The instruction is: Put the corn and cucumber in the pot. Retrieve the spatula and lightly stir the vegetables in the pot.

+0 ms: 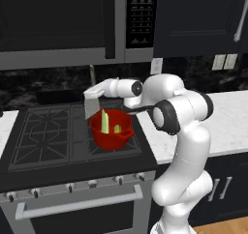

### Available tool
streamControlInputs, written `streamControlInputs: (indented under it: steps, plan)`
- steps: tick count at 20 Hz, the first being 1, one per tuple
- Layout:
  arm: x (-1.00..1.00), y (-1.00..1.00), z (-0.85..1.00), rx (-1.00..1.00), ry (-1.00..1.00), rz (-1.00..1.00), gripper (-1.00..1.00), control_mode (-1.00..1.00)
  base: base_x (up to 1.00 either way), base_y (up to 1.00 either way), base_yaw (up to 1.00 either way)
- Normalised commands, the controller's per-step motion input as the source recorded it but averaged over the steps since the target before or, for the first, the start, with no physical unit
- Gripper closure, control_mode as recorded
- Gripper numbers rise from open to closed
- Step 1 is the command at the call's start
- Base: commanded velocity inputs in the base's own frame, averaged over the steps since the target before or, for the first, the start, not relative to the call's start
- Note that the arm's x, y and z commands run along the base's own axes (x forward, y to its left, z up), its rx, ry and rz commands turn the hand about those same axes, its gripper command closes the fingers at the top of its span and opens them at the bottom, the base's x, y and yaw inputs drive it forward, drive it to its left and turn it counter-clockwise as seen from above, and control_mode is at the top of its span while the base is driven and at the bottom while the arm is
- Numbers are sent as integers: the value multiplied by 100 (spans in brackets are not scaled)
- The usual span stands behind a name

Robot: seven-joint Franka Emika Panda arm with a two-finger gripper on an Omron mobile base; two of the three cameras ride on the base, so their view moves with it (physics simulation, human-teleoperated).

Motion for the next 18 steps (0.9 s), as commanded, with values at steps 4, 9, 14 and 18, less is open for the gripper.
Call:
streamControlInputs:
  steps: [4,9,14,18]
  plan:
    - [56,-98,-37,24,0,41,100,-100,0,0,0]
    - [47,-100,-32,24,0,42,100,-100,0,0,0]
    - [24,-100,-30,25,0,43,100,-100,0,0,0]
    - [-3,-100,-17,25,-1,43,100,-100,0,0,0]
